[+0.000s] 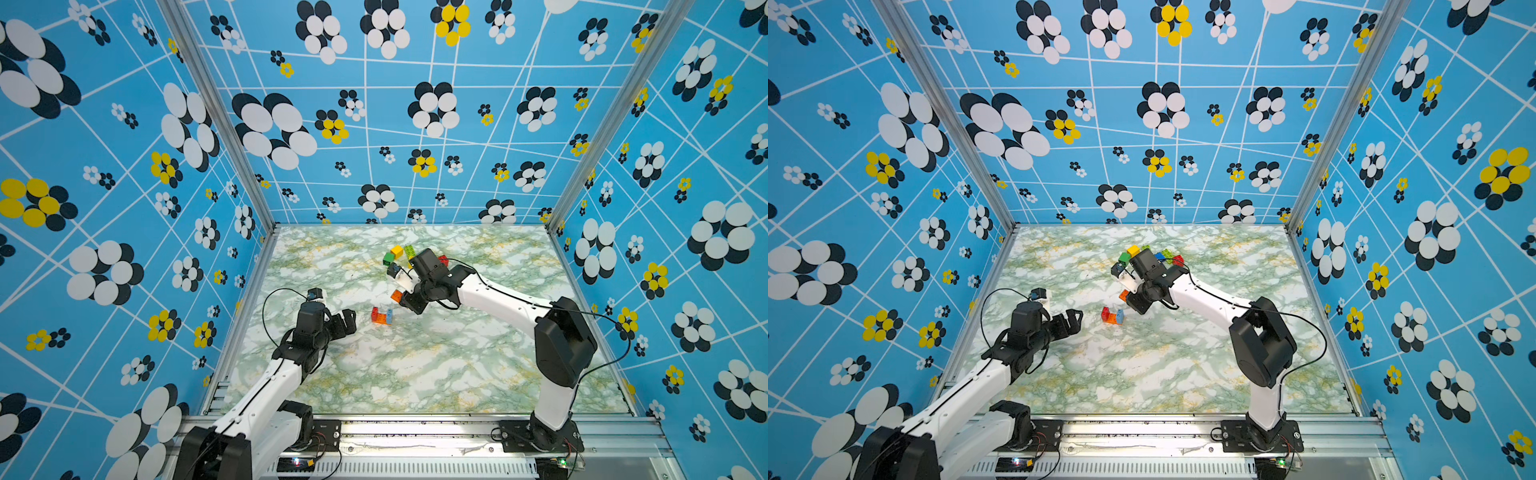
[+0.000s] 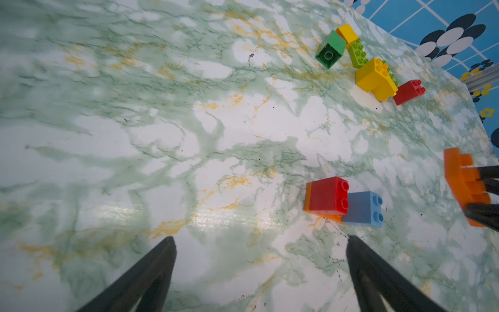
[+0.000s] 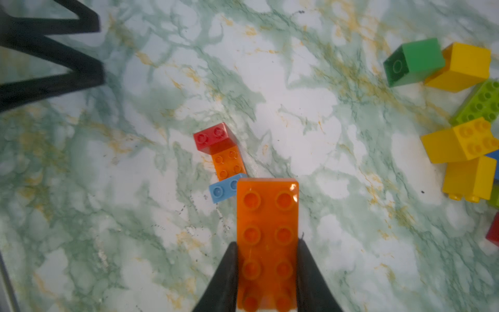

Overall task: Assemble the letter p with lego
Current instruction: Assemble the lego brick with the lego brick.

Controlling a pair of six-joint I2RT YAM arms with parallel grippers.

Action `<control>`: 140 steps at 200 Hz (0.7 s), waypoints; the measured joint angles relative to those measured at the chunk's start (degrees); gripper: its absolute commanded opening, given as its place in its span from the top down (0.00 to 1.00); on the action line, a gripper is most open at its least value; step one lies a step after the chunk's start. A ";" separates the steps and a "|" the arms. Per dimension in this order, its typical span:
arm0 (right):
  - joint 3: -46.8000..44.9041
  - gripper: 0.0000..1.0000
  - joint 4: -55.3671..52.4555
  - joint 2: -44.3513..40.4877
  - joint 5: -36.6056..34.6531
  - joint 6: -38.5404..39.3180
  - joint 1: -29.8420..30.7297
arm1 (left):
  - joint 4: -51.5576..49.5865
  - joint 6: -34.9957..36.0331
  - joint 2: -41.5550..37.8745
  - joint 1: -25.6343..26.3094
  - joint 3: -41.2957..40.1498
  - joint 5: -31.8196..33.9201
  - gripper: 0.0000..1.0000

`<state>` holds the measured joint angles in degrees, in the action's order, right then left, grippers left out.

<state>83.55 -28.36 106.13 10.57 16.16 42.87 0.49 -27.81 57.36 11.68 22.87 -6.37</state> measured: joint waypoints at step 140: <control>22.45 0.85 -16.09 16.81 1.75 11.10 5.38 | 5.60 -3.26 5.20 -5.73 0.44 -9.73 0.00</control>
<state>106.00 -44.45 122.93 12.32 27.27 48.25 6.09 -31.07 62.57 5.96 23.31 -16.10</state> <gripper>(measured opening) 0.306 0.999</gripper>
